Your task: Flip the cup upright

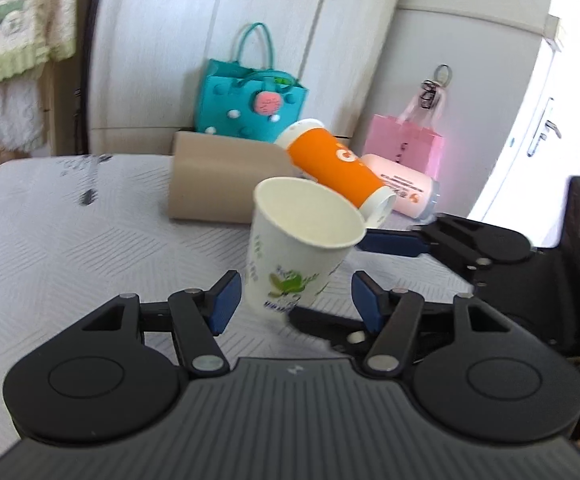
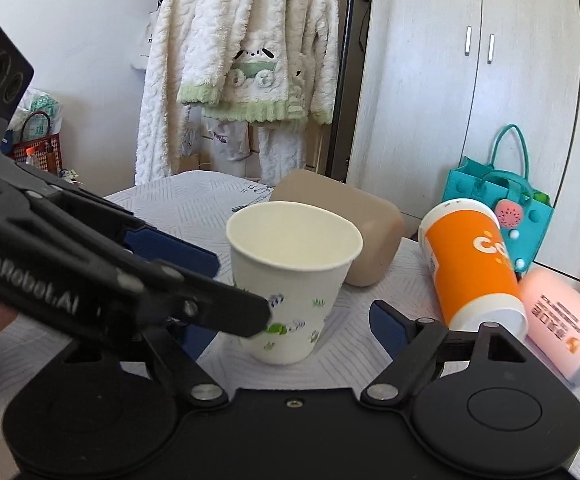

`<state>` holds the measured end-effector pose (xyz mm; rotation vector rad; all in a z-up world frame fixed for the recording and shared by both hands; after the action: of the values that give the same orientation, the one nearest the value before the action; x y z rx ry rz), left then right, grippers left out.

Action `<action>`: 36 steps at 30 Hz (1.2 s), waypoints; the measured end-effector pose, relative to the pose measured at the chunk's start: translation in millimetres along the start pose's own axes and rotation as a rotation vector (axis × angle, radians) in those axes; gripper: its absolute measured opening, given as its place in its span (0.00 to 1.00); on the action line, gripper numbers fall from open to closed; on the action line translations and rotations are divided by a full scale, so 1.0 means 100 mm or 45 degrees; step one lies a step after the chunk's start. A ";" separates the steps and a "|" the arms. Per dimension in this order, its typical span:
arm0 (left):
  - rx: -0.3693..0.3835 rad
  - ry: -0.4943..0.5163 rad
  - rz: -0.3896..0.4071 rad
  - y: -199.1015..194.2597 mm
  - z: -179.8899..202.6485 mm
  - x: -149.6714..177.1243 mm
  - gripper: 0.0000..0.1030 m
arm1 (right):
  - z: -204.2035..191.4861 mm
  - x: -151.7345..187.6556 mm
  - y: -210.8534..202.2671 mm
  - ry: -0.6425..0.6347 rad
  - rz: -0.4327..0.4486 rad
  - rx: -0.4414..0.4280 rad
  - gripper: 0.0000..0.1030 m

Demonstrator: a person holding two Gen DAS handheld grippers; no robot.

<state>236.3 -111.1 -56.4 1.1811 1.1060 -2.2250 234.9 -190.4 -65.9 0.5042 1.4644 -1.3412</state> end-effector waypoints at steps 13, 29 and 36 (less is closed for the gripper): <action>-0.184 0.003 0.075 -0.69 0.10 0.13 0.64 | -0.04 0.01 -0.69 0.093 0.124 0.065 0.84; -0.342 0.079 0.126 -1.30 0.26 0.49 0.78 | -0.11 0.17 -1.38 0.211 0.163 0.269 0.91; -0.379 0.089 0.151 -1.40 0.23 0.57 0.89 | -0.09 0.32 -1.46 0.293 0.170 0.360 1.00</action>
<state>101.7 -42.1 -30.8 1.1694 1.3050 -1.8655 97.0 -234.0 -27.8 0.9506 1.4013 -1.4257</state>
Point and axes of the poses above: each gripper's, at about its wrist camera, not at the fingertips, and y roughly the way its jaws point, z to its right, x to its underside, the point moved 10 cm from there along y, roughly the way its jaws point, and after that the axes turned 8 degrees about x, right-handed, at the moved point
